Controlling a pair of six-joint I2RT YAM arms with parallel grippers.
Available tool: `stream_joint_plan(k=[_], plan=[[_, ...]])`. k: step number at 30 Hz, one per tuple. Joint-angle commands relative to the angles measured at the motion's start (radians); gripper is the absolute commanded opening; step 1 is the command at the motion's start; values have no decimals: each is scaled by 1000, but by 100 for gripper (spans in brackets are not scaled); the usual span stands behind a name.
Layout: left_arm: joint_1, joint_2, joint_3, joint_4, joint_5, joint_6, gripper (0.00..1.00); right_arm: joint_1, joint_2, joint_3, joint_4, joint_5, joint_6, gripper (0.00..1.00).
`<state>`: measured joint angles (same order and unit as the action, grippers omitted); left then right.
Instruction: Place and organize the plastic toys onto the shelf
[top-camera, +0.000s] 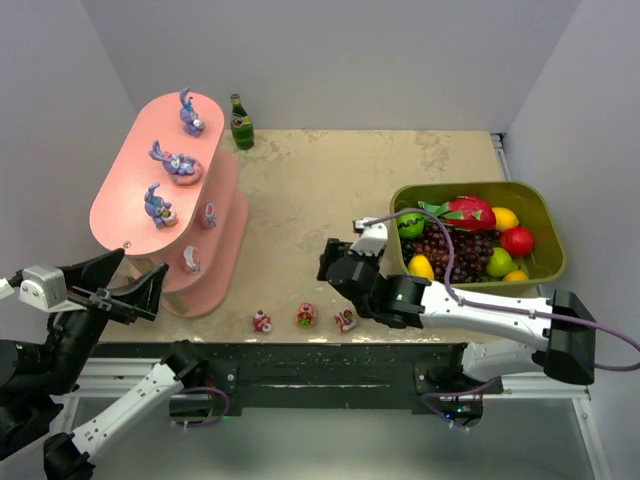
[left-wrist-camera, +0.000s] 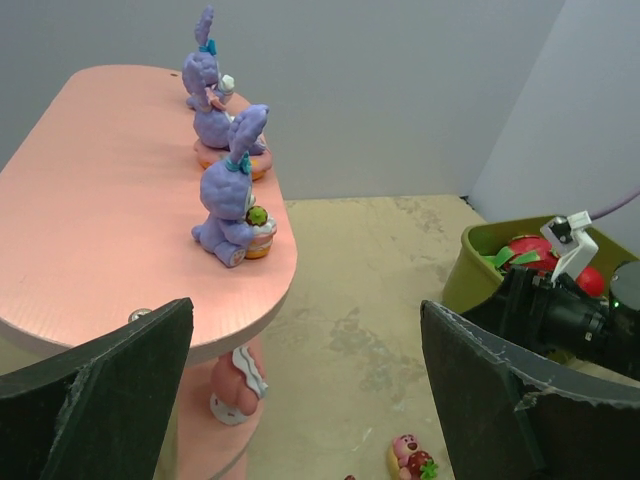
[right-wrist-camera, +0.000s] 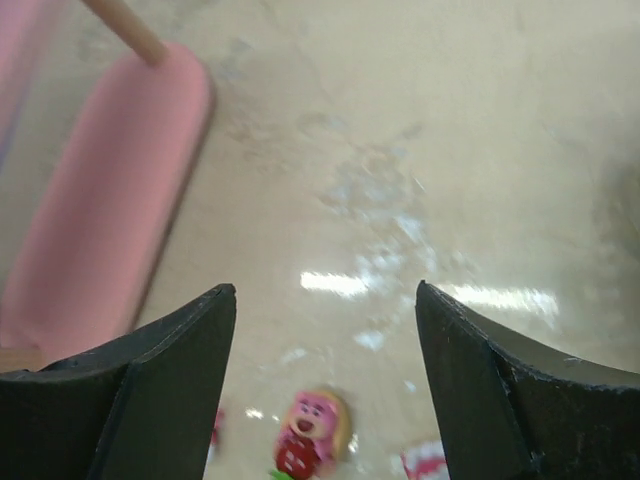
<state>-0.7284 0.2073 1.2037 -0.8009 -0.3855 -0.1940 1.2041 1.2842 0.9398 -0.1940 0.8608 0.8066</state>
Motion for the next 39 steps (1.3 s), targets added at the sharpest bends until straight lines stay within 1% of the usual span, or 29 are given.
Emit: stream_joint_plan(k=[1, 3, 4, 6, 7, 12, 13, 15, 22, 33, 37, 39], plan=[[3, -13, 17, -15, 36, -36, 100, 0, -103, -94, -361, 41, 470, 76], [3, -17, 14, -17, 33, -42, 99, 3, -146, -130, -404, 9, 546, 75], [4, -22, 8, -17, 33, -45, 99, 2, -155, -139, -439, 0, 618, 74], [3, -34, -3, -12, 34, -50, 100, 2, -164, -154, -484, -19, 695, 73], [3, -36, -15, -8, 36, -53, 100, 2, -163, -153, -543, -23, 770, 73], [3, -37, -26, -14, 33, -58, 100, 2, -85, -49, -757, -25, 923, 73], [3, -39, -24, -15, 30, -58, 99, 2, -44, -35, -818, -23, 974, 72], [3, -42, -20, -17, 25, -56, 100, 3, -10, -4, -854, -26, 994, 73], [3, -43, -10, -23, 14, -51, 99, 3, 78, -24, -783, -42, 1005, 71], [3, -46, -10, -26, 14, -42, 99, 3, 213, -27, -728, -39, 1002, 65], [3, -52, -10, -32, 13, -47, 99, 2, 233, -38, -700, -28, 990, 60], [3, -52, -10, -35, 13, -48, 99, 2, 237, -39, -681, -22, 971, 53]])
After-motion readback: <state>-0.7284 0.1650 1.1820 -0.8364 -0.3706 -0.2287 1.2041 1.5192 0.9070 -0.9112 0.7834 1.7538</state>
